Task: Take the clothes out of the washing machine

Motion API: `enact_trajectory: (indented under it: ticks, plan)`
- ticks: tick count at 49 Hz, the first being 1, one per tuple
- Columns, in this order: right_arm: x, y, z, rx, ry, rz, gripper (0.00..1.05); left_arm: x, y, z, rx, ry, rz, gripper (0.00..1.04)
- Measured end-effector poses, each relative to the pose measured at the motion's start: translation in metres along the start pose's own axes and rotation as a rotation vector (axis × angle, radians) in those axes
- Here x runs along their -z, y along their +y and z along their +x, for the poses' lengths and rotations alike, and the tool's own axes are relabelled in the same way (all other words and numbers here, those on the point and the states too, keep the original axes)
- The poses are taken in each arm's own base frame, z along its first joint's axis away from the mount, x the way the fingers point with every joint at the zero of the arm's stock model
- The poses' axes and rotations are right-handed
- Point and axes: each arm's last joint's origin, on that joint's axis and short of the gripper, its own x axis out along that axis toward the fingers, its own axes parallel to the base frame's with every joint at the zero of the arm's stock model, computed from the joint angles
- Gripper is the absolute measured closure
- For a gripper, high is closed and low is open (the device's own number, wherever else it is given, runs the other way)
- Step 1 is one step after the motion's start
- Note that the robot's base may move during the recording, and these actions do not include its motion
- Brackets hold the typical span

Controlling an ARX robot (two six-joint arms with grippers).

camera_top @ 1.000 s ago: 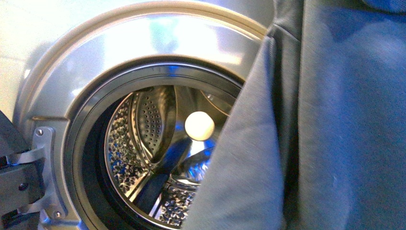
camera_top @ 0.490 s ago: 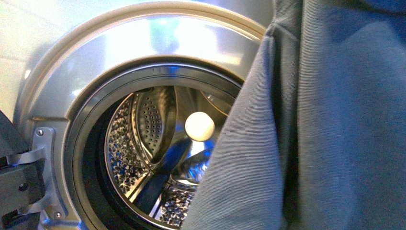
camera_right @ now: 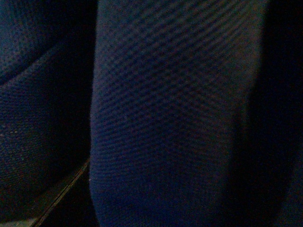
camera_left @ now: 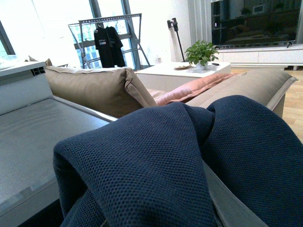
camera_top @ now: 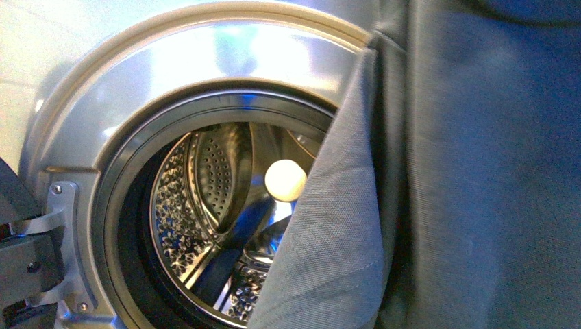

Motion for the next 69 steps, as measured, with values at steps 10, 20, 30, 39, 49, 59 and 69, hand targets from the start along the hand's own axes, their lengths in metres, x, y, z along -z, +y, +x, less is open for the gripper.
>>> enact_trajectory:
  ticks: [10, 20, 30, 39, 49, 59, 69]
  plan:
    - [0.002, 0.005, 0.021, 0.023, -0.009, -0.034, 0.07, 0.0, 0.0, 0.0, -0.003, 0.001, 0.0, 0.91]
    - [-0.006, -0.013, 0.038, 0.15, -0.09, -0.089, 0.07, 0.0, 0.0, 0.0, -0.003, 0.001, 0.0, 0.91]
    - [-0.006, -0.026, 0.05, 0.208, -0.141, -0.099, 0.07, 0.0, 0.0, 0.0, -0.004, 0.001, 0.0, 0.91]
    - [-0.002, -0.029, 0.061, 0.227, -0.169, -0.095, 0.07, 0.0, 0.0, 0.0, -0.007, 0.002, 0.0, 0.91]
    - [0.001, -0.033, 0.069, 0.308, -0.221, -0.085, 0.24, 0.0, 0.0, 0.0, -0.007, 0.002, 0.0, 0.91]
    - [-0.002, -0.033, 0.058, 0.431, -0.278, -0.064, 0.61, 0.0, 0.0, 0.0, -0.006, 0.002, 0.0, 0.91]
    - [-0.01, -0.024, 0.023, 0.503, -0.288, -0.09, 0.92, 0.0, 0.0, 0.0, -0.002, 0.001, -0.002, 0.85]
